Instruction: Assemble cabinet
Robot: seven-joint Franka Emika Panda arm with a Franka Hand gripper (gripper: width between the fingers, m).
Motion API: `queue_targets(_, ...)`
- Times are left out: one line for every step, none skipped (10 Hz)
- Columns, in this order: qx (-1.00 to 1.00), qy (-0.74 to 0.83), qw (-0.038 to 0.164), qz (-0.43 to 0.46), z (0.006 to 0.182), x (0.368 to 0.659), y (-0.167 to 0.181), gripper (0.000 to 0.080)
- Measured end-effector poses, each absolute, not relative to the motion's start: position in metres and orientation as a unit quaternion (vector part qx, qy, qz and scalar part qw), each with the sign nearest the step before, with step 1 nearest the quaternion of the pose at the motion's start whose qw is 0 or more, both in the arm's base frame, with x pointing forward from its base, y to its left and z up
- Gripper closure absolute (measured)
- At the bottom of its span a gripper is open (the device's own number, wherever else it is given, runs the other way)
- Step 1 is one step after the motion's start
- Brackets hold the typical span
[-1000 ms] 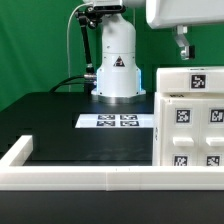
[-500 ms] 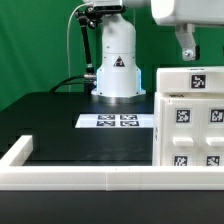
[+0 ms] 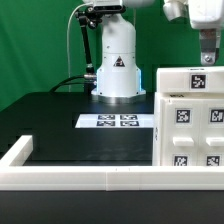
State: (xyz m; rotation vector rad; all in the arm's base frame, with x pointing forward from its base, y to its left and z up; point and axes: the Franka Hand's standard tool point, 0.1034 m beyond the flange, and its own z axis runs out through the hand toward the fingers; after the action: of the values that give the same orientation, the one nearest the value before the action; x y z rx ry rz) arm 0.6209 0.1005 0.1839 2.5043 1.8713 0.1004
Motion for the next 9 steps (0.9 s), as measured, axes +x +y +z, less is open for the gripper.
queue_targets(0.791,0.612,0.01,0.03,0.182,0.621,0.099,0.0003)
queue_targets(0.769,0.638,0.015,0.027,0.179,0.621,0.097,0.0003)
queue_targets(0.781,0.624,0.017,0.029,0.174,0.622,0.098,0.0003)
queue_targets(0.781,0.624,0.021,0.033,0.168,0.624,0.098,0.0003)
queue_targets(0.781,0.623,0.027,0.041,0.161,0.626,0.097,0.0003)
queue_targets(0.782,0.622,0.027,0.038,0.156,0.624,0.095,0.0003)
queue_targets(0.783,0.621,0.026,0.036,0.153,0.624,0.092,0.0003)
queue_targets(0.785,0.618,0.026,0.035,0.151,0.623,0.092,0.0003)
queue_targets(0.788,0.615,0.028,0.033,0.15,0.623,0.092,0.0003)
